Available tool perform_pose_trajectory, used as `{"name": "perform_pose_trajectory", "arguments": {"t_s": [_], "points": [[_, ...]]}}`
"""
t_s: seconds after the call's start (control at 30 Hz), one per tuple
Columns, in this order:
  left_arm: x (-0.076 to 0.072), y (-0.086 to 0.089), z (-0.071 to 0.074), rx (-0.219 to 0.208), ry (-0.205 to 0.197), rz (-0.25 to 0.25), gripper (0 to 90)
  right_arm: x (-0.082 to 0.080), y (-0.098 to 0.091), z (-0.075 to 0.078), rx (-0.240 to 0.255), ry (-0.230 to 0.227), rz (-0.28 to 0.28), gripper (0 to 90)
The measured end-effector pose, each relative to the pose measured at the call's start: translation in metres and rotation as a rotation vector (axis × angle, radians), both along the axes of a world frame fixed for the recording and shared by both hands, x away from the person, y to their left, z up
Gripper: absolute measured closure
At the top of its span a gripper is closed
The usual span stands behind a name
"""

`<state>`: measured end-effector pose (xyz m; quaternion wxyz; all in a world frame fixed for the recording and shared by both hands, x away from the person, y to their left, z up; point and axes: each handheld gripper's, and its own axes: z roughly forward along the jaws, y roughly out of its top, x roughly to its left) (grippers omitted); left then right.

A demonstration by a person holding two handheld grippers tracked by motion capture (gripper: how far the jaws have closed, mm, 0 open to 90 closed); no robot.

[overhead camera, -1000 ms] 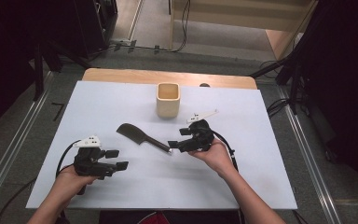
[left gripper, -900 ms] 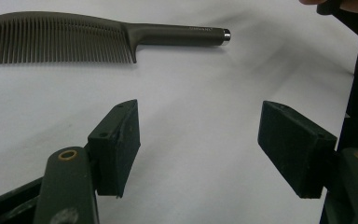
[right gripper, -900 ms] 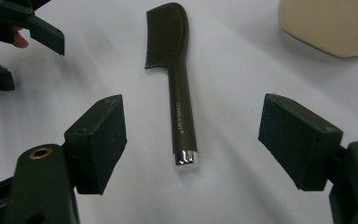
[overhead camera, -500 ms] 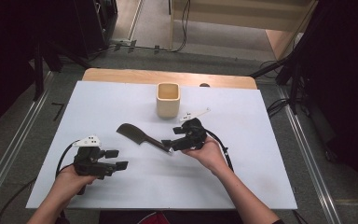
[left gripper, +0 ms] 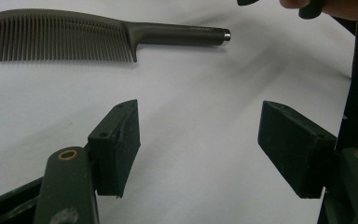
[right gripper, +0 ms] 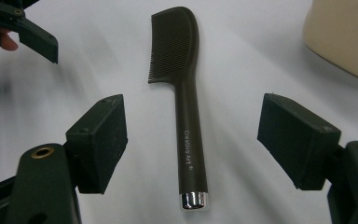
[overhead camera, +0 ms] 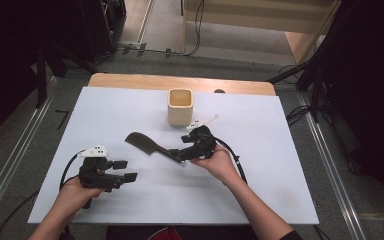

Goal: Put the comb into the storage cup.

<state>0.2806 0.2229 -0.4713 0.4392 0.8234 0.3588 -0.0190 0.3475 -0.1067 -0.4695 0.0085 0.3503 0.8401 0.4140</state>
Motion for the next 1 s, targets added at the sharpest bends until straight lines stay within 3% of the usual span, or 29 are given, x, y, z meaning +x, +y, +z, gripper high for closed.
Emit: {"name": "perform_pose_trajectory", "arguments": {"t_s": [0.67, 1.0], "points": [[0.000, 0.000, 0.000, -0.002, 0.005, 0.003, 30.7, -0.002, 0.004, -0.021, -0.029, 0.004, -0.003, 23.8], [0.000, 0.000, 0.000, -0.003, 0.005, 0.002, 30.7, -0.004, 0.005, -0.032, -0.049, -0.018, -0.006, 25.4]]}}
